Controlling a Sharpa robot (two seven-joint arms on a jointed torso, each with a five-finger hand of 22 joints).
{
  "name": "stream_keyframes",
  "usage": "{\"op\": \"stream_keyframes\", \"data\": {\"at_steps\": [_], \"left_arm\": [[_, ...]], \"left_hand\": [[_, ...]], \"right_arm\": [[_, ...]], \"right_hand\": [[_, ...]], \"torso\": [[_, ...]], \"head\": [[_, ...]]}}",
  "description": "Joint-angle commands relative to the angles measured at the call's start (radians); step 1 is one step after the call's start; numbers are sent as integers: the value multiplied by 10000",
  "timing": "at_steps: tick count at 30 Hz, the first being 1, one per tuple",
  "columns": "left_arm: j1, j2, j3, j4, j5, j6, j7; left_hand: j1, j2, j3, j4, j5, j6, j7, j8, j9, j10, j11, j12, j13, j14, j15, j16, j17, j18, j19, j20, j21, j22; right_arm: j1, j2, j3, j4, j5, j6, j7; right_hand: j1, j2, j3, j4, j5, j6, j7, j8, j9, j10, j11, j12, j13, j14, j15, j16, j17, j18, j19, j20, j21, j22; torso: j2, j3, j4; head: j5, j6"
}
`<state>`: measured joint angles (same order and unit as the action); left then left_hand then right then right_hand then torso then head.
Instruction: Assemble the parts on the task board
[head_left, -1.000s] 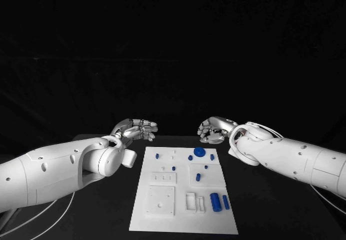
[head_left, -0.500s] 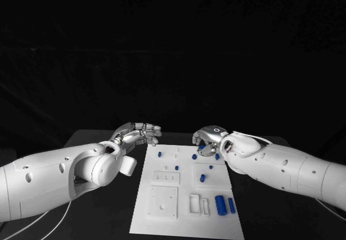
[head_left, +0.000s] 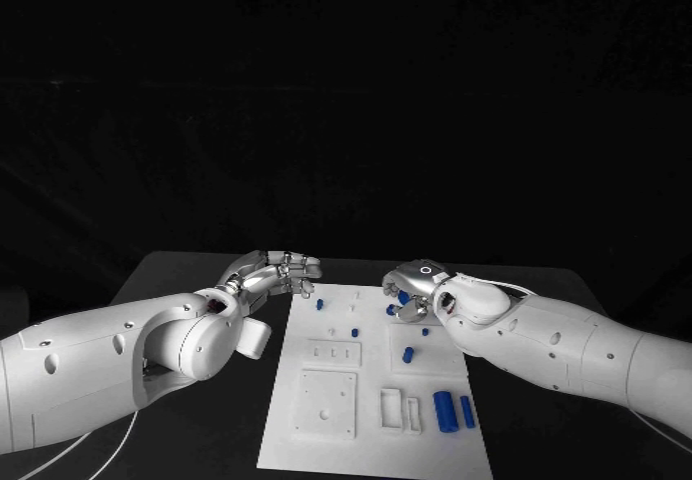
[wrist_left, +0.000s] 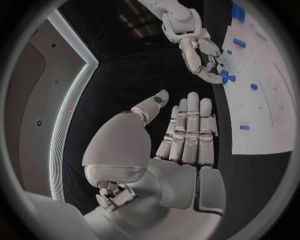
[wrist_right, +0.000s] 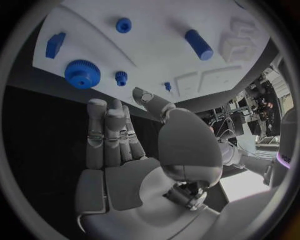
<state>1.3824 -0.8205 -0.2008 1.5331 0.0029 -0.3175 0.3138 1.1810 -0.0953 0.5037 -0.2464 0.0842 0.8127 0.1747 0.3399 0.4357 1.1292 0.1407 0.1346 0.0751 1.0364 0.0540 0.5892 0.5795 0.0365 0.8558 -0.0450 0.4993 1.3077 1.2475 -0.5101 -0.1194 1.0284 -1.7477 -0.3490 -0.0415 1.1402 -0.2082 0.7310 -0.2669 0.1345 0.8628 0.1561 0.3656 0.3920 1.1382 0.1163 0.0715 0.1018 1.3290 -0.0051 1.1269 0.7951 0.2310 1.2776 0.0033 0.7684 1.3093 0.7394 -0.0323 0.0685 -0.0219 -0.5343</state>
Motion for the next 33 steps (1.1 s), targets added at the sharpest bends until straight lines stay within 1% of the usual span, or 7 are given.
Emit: {"op": "stream_keyframes", "data": {"at_steps": [1,2,4,12,19,27,33], "left_arm": [[16,32,13,56,-18,206,117],[16,32,13,60,-17,215,113],[16,25,13,75,-15,203,109],[16,6,13,73,12,240,81],[16,20,13,39,37,249,62],[15,13,13,12,52,283,23],[15,-4,13,6,54,288,-7]], "left_hand": [[-105,18,4,-44,-47,39,27,-52,-17,74,-17,-58,-13,-44,-54,71,9,203,-23,-62,40,232],[-108,18,5,-44,-48,40,27,-52,-17,74,-17,-58,-13,-44,-54,71,9,203,-24,-62,41,232],[-122,18,6,-42,-51,41,26,-52,-17,76,-17,-61,-14,-46,-54,74,10,203,-26,-62,46,231],[-170,11,10,-37,-62,46,25,-55,-16,79,-16,-69,-16,-53,-54,82,11,202,-35,-63,61,229],[-207,7,13,-30,-72,47,26,-59,-17,80,-15,-76,-17,-60,-54,87,12,202,-43,-63,71,227],[-242,12,19,-21,-77,48,26,-62,-17,82,-15,-83,-18,-64,-54,93,13,203,-48,-64,83,226],[-265,9,21,-15,-81,50,27,-63,-17,82,-14,-88,-19,-69,-53,95,13,203,-53,-63,89,225]], "right_arm": [[-39,35,3,-100,-466,-26,-179],[-53,53,3,-131,-466,-28,-172],[-74,82,3,-177,-498,-55,-185],[-102,119,3,-251,-580,-33,-214],[-119,147,3,-284,-628,37,-261],[-119,43,4,-315,-767,20,-337],[-118,0,4,-233,-797,35,-344]], "right_hand": [[10,-120,62,14,-94,5,-62,-50,-9,-57,12,-60,-21,18,84,70,-38,308,642,-551,63,186],[14,-125,69,18,-107,6,-62,-51,-8,-55,12,-57,-24,17,84,76,-46,308,642,-551,66,185],[22,-133,91,31,-142,11,-63,-53,-7,-52,12,-52,-35,12,85,95,-70,308,642,-551,72,182],[59,-147,176,74,-279,43,-61,-52,-1,-14,8,-34,-61,-2,82,155,-144,308,640,-546,89,176],[46,-126,269,170,-425,113,-65,-35,12,81,-17,-8,-73,-23,58,218,-233,308,634,-540,101,168],[66,-87,451,287,-684,239,-85,-5,33,254,-70,25,-61,-49,6,301,-355,308,629,-545,118,164],[90,-31,541,316,-754,305,-92,13,45,341,-94,43,-47,-58,-16,341,-406,308,628,-549,129,165]], "torso": [[145,-4,-12],[169,-7,3],[211,-2,93],[379,-2,116],[510,-25,128],[603,-42,113],[658,-31,91]], "head": [[1,29],[-13,41],[-94,45],[-117,122],[-114,151],[-117,174],[-96,208]]}}
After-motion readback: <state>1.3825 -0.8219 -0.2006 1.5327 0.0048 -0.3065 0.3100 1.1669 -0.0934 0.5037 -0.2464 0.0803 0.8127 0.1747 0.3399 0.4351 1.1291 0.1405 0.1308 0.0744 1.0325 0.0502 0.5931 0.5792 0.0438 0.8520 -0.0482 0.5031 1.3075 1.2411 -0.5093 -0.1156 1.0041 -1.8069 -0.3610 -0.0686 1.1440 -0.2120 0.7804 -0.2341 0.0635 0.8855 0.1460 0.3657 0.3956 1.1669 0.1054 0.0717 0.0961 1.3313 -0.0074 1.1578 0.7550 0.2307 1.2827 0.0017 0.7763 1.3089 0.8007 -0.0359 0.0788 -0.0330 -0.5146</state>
